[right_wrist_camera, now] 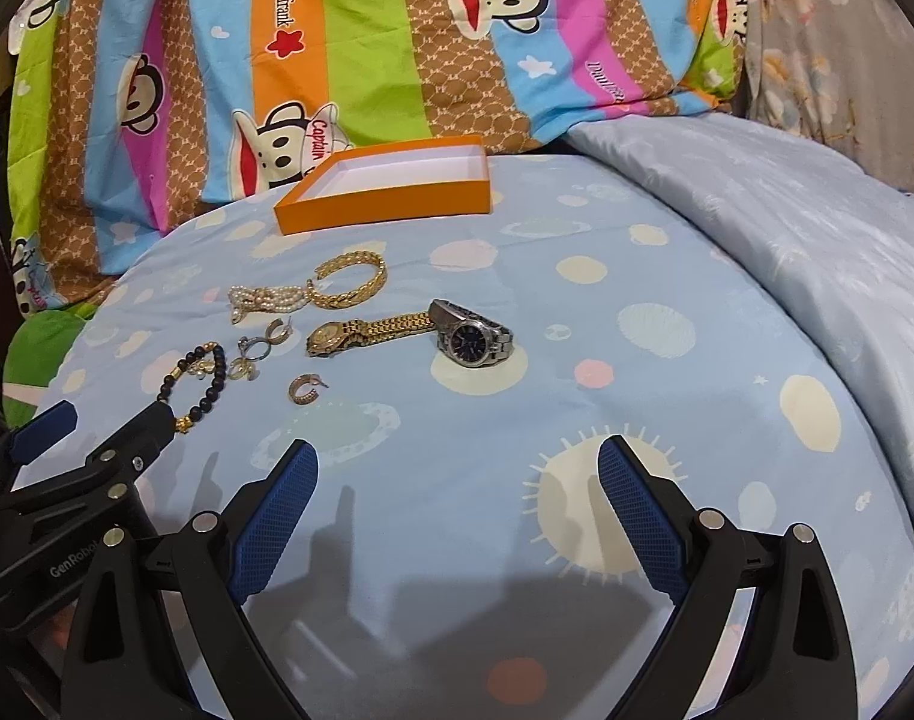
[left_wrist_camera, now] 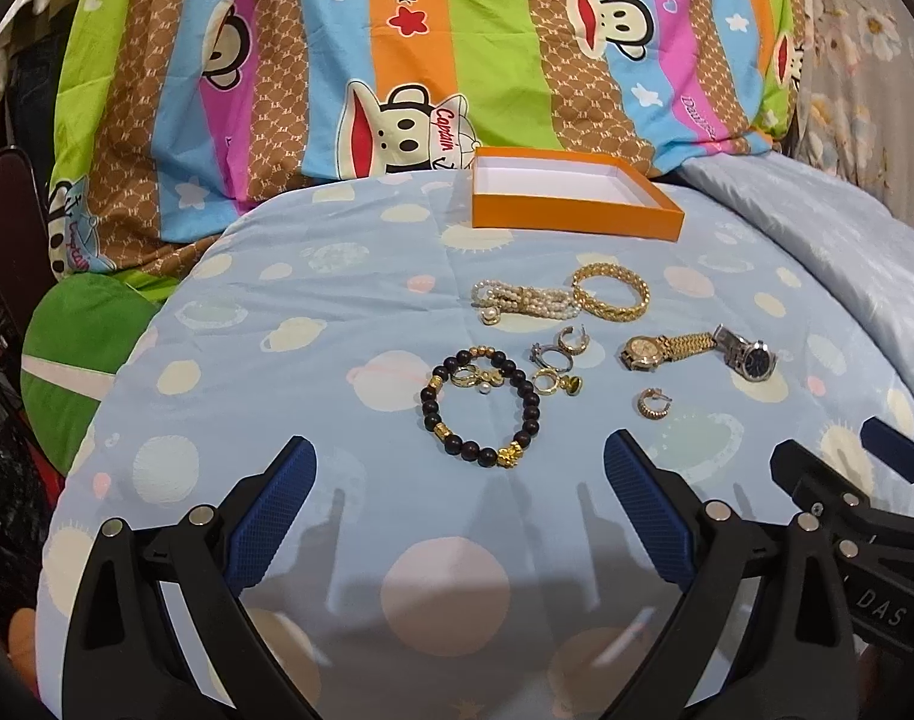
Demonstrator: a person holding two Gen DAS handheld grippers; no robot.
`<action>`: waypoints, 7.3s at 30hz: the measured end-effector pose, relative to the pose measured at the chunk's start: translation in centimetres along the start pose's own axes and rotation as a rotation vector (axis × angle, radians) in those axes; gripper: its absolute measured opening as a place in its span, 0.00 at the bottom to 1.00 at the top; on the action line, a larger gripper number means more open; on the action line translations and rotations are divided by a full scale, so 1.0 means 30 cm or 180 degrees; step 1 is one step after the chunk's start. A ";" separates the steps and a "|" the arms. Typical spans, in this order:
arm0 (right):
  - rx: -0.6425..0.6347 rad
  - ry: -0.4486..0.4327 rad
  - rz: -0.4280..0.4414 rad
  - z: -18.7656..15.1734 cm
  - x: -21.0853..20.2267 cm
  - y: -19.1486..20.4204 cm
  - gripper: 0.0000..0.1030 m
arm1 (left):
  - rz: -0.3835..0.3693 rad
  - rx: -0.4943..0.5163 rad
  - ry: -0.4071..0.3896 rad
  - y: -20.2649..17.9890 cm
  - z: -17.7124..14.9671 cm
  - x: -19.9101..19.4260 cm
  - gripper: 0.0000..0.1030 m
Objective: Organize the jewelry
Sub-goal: 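Grasp the silver watch with the right tool, then grasp the pearl bracelet with the left tool while the right tool holds the silver watch, then carry pearl bracelet and silver watch into the orange box and open both tools, then withdraw both tools from the box toward the remaining jewelry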
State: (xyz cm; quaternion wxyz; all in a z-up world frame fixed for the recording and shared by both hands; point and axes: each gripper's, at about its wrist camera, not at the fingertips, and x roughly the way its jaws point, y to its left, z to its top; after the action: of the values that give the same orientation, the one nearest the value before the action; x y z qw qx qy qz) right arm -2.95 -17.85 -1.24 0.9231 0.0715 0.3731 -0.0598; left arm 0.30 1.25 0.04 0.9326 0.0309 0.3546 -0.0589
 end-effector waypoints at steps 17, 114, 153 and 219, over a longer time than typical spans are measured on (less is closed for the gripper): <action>-0.0283 0.0362 0.0480 0.197 0.216 -0.083 0.88 | -0.0040 -0.0239 0.0312 0.093 0.011 0.053 0.94; -0.0236 0.0394 0.0638 0.136 0.205 -0.071 0.16 | -0.0620 0.0275 0.0448 -0.074 0.245 0.339 0.31; -0.0331 -0.0172 0.0684 0.829 0.406 -0.018 0.16 | -0.0681 0.0333 -0.0174 -0.087 0.739 0.450 0.30; -0.0431 0.0496 0.0713 0.595 0.610 -0.020 0.18 | -0.0325 0.0369 0.0571 0.015 0.526 0.675 0.52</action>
State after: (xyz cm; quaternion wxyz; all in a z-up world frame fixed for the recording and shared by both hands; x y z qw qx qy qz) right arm 22.18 -22.65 -1.36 0.8950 0.0546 0.4364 0.0746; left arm 25.74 -1.65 -1.63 0.8896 0.0719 0.4338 -0.1237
